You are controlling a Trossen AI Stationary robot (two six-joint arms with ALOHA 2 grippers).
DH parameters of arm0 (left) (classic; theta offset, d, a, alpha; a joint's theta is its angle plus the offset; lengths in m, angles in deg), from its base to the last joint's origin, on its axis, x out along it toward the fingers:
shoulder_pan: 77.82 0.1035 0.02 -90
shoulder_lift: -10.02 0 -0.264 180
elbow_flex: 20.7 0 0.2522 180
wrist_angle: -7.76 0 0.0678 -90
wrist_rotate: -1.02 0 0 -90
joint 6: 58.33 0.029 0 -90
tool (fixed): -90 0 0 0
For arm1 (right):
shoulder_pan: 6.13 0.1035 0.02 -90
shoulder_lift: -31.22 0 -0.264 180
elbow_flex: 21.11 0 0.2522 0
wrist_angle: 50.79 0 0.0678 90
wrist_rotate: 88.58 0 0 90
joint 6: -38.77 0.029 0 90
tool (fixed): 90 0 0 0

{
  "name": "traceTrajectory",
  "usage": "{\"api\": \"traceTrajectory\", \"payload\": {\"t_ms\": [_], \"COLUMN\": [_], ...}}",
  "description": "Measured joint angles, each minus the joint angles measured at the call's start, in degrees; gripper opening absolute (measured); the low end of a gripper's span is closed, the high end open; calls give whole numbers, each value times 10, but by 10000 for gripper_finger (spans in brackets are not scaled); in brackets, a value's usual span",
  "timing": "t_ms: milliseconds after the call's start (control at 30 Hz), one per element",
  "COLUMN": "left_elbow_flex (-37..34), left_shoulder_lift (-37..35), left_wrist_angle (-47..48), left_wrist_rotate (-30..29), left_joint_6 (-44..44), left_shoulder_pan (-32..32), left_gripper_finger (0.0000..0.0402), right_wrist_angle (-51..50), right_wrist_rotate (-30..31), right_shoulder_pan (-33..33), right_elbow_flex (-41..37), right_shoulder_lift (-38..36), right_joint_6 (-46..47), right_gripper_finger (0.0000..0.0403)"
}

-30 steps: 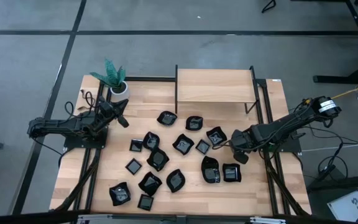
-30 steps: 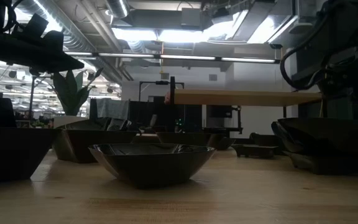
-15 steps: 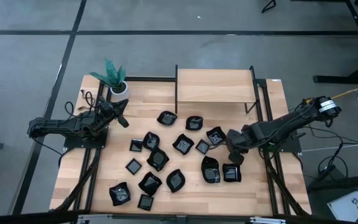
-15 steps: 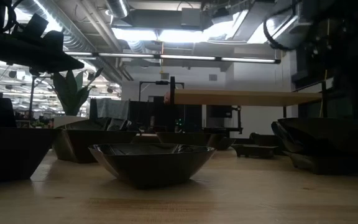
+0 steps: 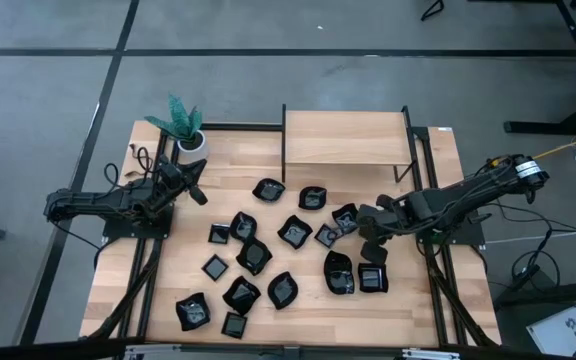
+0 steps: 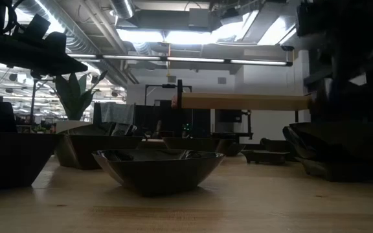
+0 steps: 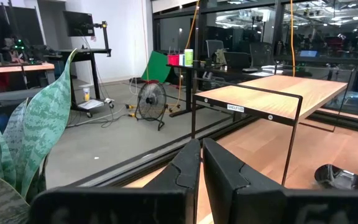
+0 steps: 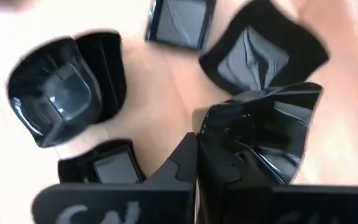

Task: Pick & Place Mini shaped plates
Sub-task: Put the black distorted square plate on the shelf

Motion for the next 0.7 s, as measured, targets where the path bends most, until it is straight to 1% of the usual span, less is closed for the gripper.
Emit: {"api": "traceTrajectory", "payload": {"t_ms": [200, 433, 700], "left_elbow_flex": [0, 0, 0], "left_shoulder_lift": [0, 0, 0], "left_wrist_angle": [0, 0, 0], "left_wrist_rotate": [0, 0, 0], "left_joint_6": [0, 0, 0], "left_shoulder_pan": [0, 0, 0], "left_gripper_finger": [15, 15, 15], "right_wrist_angle": [-19, -72, -105], "right_wrist_rotate": [32, 72, 75], "right_shoulder_pan": [-1, -26, -82], "right_elbow_flex": [50, 117, 186], "right_shoulder_lift": [0, 0, 0], "right_joint_6": [-42, -112, -222], "right_gripper_finger": [5, 5, 6]}}
